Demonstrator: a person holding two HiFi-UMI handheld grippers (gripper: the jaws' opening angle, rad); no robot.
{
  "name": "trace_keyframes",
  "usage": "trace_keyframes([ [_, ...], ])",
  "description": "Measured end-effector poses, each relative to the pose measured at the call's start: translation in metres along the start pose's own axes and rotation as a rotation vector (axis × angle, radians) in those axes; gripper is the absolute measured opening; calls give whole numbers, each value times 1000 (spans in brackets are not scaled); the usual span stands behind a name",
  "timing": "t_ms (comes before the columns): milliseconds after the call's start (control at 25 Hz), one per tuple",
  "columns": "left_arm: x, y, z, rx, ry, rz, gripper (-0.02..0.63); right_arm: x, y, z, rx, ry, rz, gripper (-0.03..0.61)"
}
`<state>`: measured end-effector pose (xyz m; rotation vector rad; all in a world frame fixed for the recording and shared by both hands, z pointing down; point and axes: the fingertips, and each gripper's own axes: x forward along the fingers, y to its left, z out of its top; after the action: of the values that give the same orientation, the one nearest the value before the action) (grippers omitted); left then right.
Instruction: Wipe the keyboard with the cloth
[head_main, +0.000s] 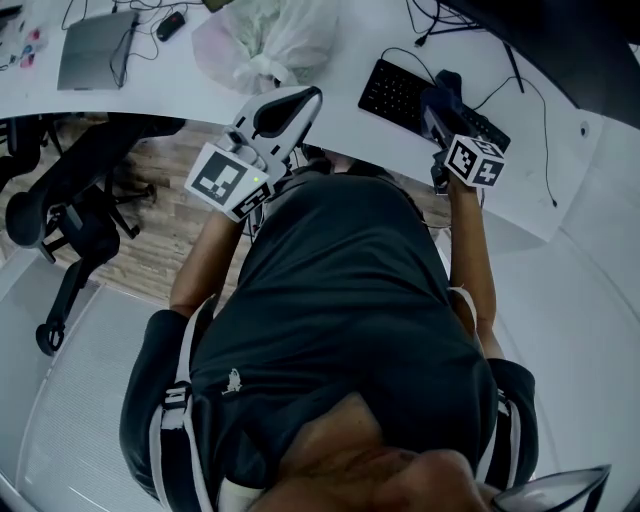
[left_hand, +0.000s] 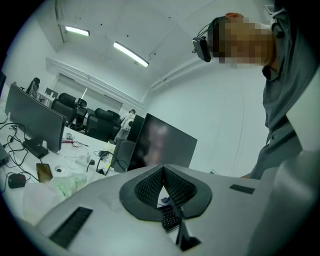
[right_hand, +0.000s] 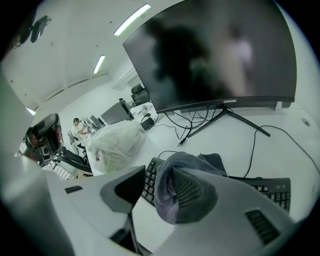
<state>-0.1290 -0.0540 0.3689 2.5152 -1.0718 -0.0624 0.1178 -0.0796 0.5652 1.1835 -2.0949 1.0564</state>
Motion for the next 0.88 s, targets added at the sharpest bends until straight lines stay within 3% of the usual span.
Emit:
trace_keyframes([
  [160,1,2,6,5,-14,-4,5,2,4,11,-8,-33,-14,167],
  [280,-1,2,8,7,-21,-3,5,2,8,14,-37,-41,-32,37],
  [600,-18,8,9,-1,-23,52,5,5,38,34,-118,-100,49,29],
  [880,-16,-9,13,-22,-56,95,5,-15,29,41,-97,-143,90,29],
])
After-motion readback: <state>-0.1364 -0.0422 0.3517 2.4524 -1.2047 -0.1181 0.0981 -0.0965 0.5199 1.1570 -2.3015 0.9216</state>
